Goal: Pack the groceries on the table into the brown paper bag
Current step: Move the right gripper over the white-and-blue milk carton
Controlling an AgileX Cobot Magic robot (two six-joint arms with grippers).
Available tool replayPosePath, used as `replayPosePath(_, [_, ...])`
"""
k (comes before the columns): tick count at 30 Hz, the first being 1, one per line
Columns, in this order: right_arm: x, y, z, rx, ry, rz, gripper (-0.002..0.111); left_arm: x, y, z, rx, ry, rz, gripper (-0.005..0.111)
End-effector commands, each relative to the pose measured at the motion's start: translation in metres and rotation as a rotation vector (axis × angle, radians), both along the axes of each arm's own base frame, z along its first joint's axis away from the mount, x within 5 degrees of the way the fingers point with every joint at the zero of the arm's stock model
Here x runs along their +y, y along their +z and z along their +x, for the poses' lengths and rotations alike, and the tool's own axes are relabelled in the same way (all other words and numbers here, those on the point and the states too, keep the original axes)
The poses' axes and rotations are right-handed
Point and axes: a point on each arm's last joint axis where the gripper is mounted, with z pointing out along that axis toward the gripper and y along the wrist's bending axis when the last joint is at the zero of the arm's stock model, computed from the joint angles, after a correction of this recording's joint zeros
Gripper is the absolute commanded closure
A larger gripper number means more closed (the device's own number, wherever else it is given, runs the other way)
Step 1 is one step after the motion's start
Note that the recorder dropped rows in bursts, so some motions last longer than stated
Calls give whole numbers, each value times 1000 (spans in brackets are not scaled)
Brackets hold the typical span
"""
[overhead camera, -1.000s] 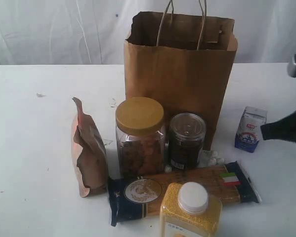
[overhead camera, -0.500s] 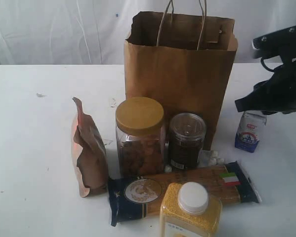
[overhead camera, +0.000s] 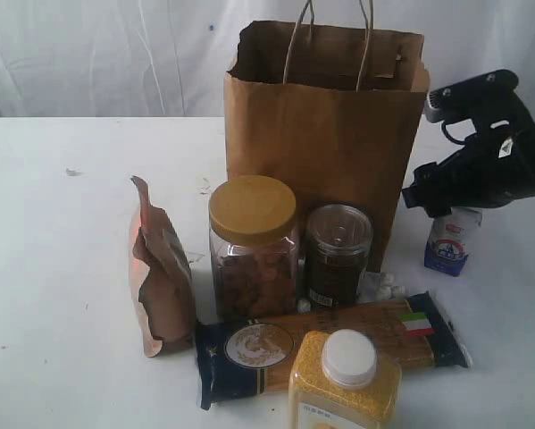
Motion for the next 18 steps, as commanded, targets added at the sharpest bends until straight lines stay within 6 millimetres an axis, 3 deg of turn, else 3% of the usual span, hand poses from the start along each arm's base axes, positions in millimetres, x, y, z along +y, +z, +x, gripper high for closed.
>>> replayPosePath(1, [-10, 3, 4, -36, -27, -1, 35, 0, -1, 0, -3, -3, 1, 107])
replayPosePath(5, [-21, 3, 6, -33, -92, 31, 35, 0, -1, 0, -3, -3, 1, 107])
replayPosePath(11, [-21, 3, 6, -34, -97, 37, 35, 0, -1, 0, -3, -3, 1, 107])
replayPosePath(18, [-20, -25, 13, 64, -99, 20, 35, 0, -1, 0, -3, -3, 1, 107])
